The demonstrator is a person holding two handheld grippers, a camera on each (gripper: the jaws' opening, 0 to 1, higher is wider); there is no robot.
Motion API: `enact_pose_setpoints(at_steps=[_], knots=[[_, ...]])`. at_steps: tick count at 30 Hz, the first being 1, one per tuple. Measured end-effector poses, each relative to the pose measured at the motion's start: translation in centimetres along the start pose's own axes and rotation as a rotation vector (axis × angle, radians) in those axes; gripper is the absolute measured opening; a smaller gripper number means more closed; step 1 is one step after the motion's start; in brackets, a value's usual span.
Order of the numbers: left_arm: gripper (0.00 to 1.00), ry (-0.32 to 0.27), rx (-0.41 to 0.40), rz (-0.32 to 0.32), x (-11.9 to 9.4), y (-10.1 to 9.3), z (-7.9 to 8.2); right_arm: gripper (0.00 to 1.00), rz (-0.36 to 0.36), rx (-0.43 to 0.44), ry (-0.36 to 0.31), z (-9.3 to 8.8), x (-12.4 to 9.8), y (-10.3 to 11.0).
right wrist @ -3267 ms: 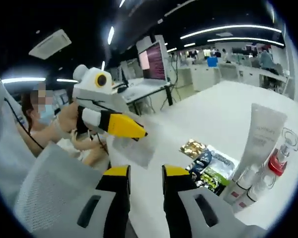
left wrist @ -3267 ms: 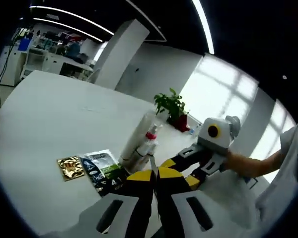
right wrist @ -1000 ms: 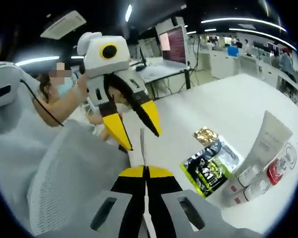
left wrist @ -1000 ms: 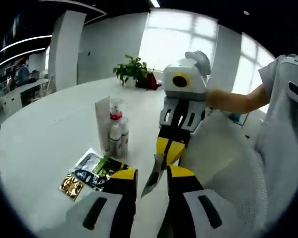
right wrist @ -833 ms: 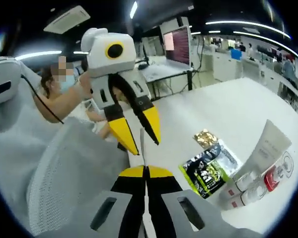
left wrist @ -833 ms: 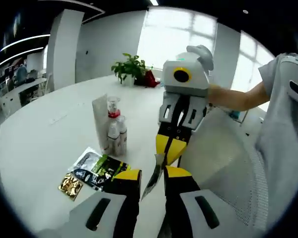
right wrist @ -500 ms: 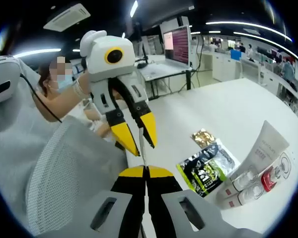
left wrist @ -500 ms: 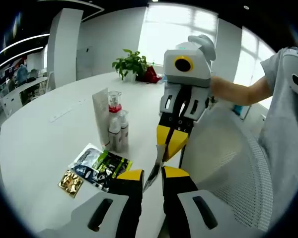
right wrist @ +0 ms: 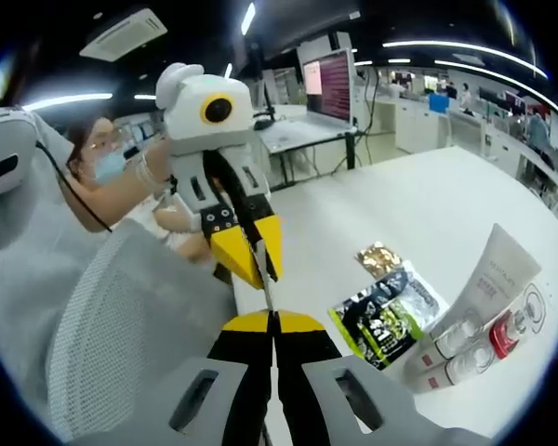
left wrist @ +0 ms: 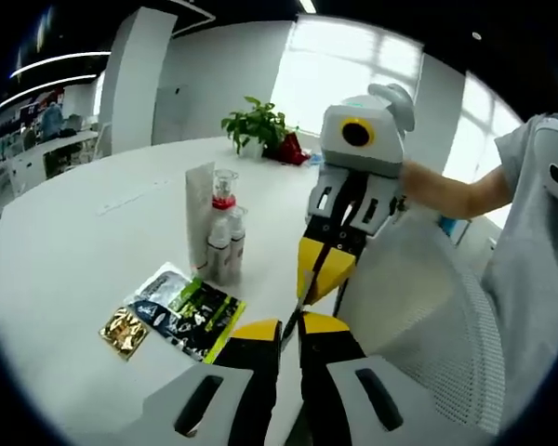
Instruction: Arrange the skincare products in the storage area until every visible bottle or jar stands upright without overlapping.
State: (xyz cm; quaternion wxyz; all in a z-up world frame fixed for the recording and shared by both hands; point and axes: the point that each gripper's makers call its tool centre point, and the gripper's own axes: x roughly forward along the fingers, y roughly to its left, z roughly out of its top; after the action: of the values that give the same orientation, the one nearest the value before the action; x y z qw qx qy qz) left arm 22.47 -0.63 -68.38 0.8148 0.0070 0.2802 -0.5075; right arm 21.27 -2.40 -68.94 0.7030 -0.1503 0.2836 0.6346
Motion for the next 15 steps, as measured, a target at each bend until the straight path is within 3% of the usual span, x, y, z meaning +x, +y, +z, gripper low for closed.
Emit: enact_pose_setpoints(at_steps=[2, 10, 15], knots=[[0.02, -0.039, -0.09, -0.011, 0.0, 0.2, 0.1, 0.01, 0.011, 0.006, -0.001, 0.0, 0.0, 0.2], [0.01, -0.054, -0.113, 0.025, 0.1, 1.0, -0.7, 0.01, -0.011, 0.023, 0.01, -0.3, 1.1, -1.0], [0.0, -0.038, -0.157, 0.055, 0.2, 2.2, -2.1, 0.01, -0.042, -0.047, 0.029, -0.9, 2.8, -1.4]])
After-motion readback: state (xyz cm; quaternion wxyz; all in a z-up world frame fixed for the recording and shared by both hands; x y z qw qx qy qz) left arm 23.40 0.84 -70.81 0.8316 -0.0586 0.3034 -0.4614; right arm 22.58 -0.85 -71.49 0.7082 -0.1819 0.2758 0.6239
